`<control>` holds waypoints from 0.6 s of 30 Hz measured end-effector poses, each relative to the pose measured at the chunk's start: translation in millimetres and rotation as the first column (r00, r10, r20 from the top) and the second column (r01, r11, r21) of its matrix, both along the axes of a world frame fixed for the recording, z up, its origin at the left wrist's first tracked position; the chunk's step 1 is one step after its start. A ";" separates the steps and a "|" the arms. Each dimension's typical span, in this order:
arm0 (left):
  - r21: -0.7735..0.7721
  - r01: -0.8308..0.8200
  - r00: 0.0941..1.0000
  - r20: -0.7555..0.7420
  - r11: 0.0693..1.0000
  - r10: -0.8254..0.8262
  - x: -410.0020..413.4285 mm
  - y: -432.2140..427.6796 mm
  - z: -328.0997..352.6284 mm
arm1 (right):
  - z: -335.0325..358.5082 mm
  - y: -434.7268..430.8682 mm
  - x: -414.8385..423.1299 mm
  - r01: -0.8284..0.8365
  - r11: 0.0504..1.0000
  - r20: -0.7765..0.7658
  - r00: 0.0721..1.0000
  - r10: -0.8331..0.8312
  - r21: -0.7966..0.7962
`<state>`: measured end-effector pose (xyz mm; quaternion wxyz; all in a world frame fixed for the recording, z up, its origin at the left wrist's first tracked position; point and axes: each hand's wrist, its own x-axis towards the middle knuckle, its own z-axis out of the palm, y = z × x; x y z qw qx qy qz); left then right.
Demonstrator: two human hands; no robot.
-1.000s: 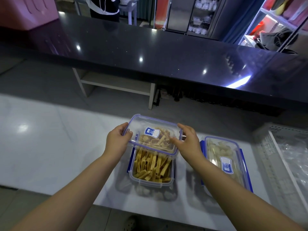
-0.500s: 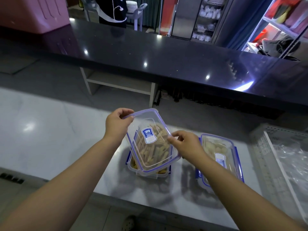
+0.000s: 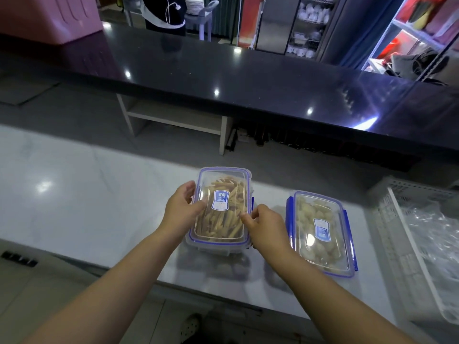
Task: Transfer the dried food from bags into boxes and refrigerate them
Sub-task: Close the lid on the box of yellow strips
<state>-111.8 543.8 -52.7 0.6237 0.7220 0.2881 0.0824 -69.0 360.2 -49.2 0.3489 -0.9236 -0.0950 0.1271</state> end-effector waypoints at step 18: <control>0.193 0.090 0.995 -0.054 0.977 -0.081 8.6 -5.5 5.1 | -7.2 8.1 14.2 0.028 0.991 -0.109 0.994 -0.013 0.131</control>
